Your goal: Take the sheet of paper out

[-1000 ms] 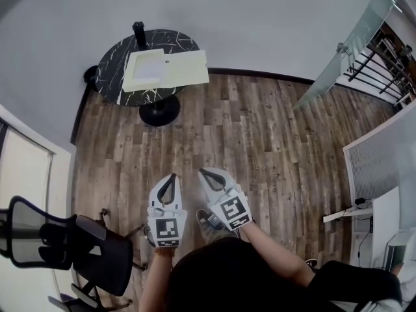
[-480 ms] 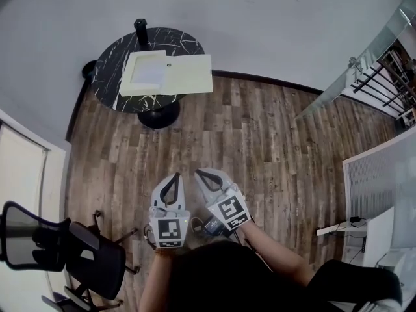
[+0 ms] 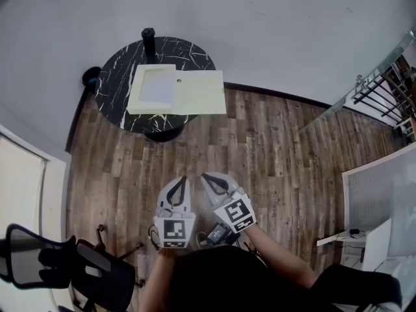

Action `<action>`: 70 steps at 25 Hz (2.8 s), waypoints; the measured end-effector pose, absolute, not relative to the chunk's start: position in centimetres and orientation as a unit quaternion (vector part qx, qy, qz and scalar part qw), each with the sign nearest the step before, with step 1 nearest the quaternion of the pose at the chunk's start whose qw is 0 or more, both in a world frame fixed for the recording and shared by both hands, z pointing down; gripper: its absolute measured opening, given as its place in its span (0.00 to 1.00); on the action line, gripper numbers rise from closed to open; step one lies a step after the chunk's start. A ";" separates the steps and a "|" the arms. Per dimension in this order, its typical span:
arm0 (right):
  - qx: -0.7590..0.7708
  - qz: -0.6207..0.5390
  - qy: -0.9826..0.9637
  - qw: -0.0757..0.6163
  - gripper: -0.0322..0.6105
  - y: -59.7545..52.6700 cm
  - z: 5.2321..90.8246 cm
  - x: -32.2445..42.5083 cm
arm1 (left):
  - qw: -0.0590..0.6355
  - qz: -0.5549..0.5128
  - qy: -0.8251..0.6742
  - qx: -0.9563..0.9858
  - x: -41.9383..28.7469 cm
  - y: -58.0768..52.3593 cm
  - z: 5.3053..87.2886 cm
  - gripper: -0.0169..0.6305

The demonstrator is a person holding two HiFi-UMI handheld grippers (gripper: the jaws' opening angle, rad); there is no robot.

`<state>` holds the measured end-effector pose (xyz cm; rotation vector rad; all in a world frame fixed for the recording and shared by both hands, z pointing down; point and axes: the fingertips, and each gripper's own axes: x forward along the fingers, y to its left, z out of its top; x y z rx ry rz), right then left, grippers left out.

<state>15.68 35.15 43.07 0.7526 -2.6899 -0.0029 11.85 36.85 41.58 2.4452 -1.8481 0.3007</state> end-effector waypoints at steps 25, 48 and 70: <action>0.360 0.036 -0.917 0.167 0.05 10.3 44.4 7.0 | 0.075 0.092 -0.586 0.802 -5.4 15.8 43.0 0.02; 0.254 0.060 -0.952 0.159 0.05 -15.9 46.5 0.6 | 0.094 0.097 -0.608 0.782 -8.9 -5.5 43.3 0.02; 0.169 0.108 -0.924 0.325 0.05 -20.0 64.1 -7.0 | 0.124 0.112 -0.617 0.769 -13.7 -7.7 45.1 0.02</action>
